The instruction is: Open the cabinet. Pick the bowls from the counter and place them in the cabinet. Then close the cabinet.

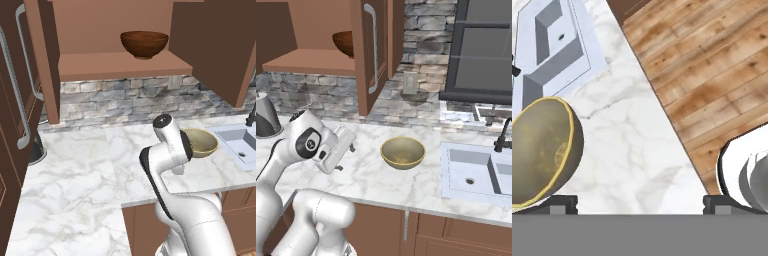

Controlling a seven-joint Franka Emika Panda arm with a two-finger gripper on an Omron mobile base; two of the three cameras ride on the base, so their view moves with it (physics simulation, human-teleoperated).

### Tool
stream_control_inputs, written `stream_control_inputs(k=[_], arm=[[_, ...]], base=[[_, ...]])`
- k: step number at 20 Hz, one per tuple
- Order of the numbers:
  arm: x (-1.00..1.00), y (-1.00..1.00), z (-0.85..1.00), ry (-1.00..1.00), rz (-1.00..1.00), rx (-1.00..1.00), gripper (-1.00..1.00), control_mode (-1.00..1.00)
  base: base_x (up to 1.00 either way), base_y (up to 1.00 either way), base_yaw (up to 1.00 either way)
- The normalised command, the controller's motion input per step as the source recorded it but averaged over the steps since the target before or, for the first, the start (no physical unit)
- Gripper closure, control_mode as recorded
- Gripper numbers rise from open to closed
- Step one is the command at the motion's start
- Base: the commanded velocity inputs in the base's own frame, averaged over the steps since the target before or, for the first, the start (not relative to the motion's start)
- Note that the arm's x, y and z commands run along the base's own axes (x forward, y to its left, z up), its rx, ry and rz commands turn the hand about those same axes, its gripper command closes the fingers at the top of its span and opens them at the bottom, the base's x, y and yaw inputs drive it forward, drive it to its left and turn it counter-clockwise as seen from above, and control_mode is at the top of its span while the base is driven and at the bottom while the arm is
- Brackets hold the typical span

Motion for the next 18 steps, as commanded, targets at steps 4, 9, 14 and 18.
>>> stream_control_inputs(k=[4, 9, 14, 18], arm=[[0.08, 0.0, -0.03, 0.0, -0.12, -0.17, -1.0, -1.0], [0.13, -0.12, 0.0, 0.0, -0.05, -0.07, -1.0, -1.0], [0.13, -0.18, 0.0, 0.0, 0.0, 0.0, -1.0, -1.0], [0.14, -0.26, 0.0, 0.0, 0.0, 0.0, -1.0, -1.0]], base=[[0.0, 0.0, 0.0], [0.0, 0.0, 0.0], [0.0, 0.0, 0.0], [0.0, 0.0, 0.0]])
